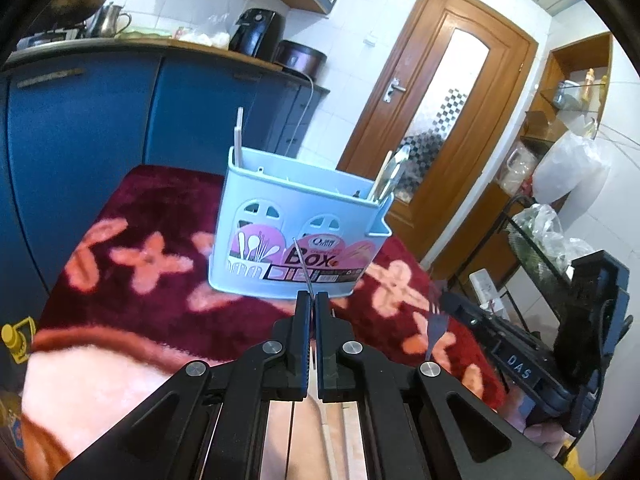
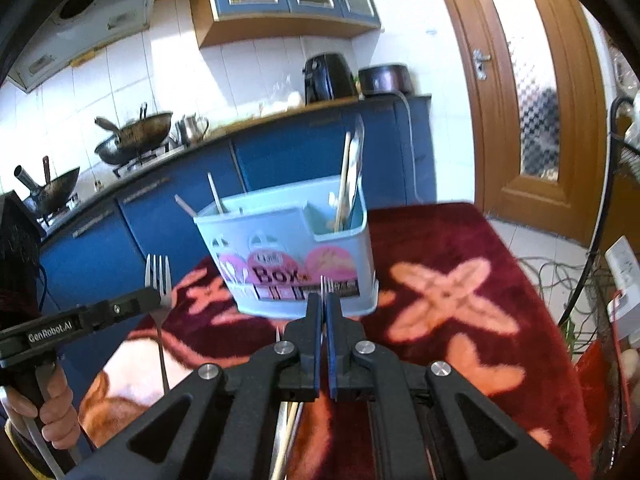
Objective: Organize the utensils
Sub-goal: 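Lift the utensil with the left tool while the right tool carries its fork over the holder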
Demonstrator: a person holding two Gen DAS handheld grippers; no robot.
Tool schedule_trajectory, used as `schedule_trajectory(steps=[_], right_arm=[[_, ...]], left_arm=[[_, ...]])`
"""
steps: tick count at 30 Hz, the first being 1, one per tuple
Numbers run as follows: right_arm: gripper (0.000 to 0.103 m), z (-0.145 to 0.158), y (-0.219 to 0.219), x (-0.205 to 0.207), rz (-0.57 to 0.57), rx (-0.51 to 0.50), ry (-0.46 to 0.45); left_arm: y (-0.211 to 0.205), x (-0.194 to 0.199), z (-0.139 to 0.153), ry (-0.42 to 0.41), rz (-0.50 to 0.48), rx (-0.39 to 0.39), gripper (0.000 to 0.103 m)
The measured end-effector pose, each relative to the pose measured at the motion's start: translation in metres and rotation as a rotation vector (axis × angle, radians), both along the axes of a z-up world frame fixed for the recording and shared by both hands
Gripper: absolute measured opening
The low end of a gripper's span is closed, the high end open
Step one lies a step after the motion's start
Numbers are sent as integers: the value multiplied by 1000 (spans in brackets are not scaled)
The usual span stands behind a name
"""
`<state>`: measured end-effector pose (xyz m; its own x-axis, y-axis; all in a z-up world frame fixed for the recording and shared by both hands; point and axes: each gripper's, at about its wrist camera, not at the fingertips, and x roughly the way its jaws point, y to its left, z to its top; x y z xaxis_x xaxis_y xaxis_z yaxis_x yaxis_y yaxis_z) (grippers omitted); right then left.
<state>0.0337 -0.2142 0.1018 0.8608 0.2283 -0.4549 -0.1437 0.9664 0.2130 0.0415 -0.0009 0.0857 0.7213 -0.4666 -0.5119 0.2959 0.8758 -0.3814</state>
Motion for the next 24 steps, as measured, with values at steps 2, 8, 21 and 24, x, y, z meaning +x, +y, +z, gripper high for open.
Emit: schedule_trajectory(steps=[2,8,21,24], right_arm=[[4,6,-1,-4,-13,-3,-26],[4,22,0,-13,-36,-16,-88],[4,54,2,-5,-53,-51,-146],[4,59,1,1,-52,-43,-148]], left_arm=[[1,-3,5,-12,1,-2,1],[1,-10,18,-51,5,-4,1],[-5,-1,50,-137,7,15,1],[-7,4,57,-152,12,23,1]])
